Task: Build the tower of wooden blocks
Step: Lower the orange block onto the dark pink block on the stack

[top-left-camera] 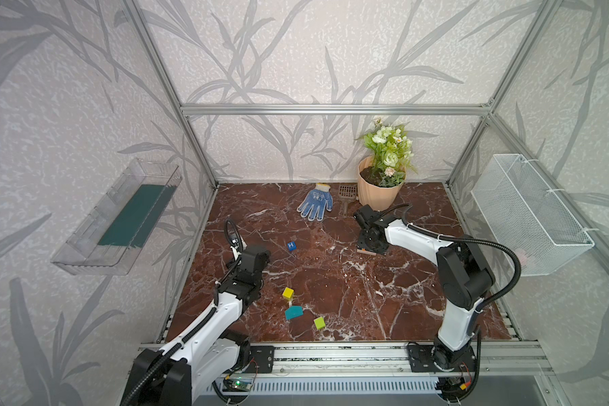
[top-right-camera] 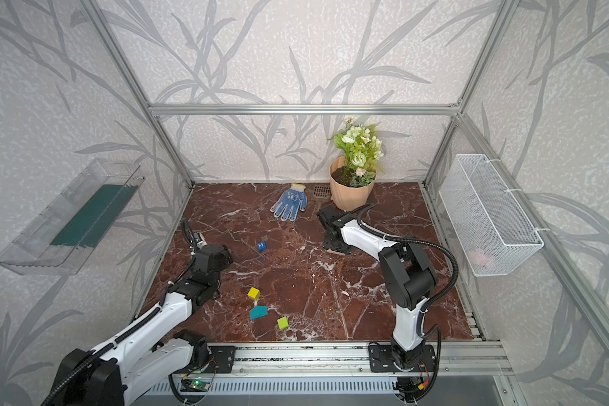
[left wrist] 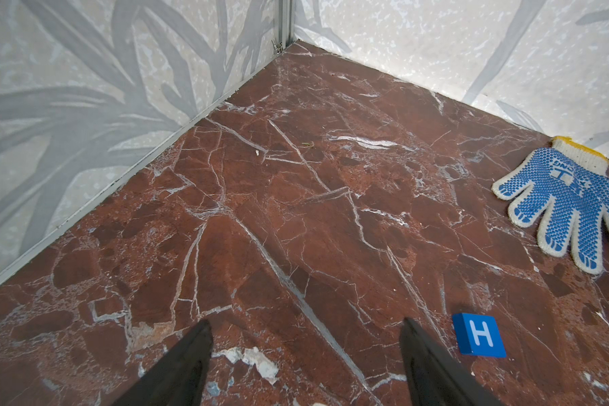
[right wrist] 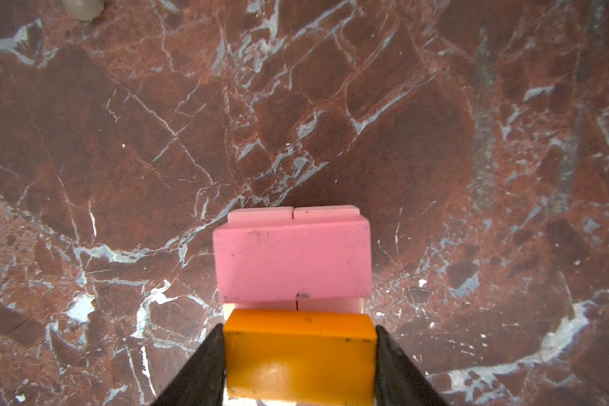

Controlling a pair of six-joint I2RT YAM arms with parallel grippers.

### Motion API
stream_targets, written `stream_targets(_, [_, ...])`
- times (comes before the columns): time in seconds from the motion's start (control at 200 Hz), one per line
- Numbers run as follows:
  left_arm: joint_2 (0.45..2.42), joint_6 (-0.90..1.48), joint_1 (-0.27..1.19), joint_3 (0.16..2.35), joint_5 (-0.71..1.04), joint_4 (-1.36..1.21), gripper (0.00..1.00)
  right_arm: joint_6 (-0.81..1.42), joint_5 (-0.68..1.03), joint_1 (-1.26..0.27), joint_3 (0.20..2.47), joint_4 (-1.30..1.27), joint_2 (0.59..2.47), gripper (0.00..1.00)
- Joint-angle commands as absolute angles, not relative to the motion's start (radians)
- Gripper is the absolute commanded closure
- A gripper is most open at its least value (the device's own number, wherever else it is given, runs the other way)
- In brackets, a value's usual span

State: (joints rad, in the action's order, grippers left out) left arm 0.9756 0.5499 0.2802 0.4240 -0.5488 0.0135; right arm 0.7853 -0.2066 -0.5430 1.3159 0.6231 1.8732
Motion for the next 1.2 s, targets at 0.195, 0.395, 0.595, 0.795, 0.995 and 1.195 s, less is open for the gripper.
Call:
stream_targets(0.195, [0.968,0.554,0.278,0.421,-0.56,0.018,0.17,0.775,-0.187,-0.538,1.311,0.581,1.871,0.66])
stream_targets(0.395, [0.968,0.555,0.278,0.42,-0.558,0.018,0.17,0.774,-0.202,-0.533,1.297,0.579,1.868,0.64])
stream_targets(0.595, [0.968,0.553,0.278,0.42,-0.557,0.018,0.17,0.778,-0.213,-0.53,1.288,0.575,1.864,0.64])
stream_targets(0.795, [0.965,0.544,0.278,0.417,-0.544,0.008,0.17,0.774,-0.212,-0.522,1.284,0.571,1.868,0.64])
stream_targets(0.995, [0.962,0.543,0.278,0.414,-0.543,0.006,0.16,0.773,-0.21,-0.514,1.28,0.569,1.868,0.64])
stream_targets(1.195, [0.963,0.543,0.278,0.416,-0.543,0.006,0.16,0.772,-0.197,-0.511,1.279,0.561,1.874,0.64])
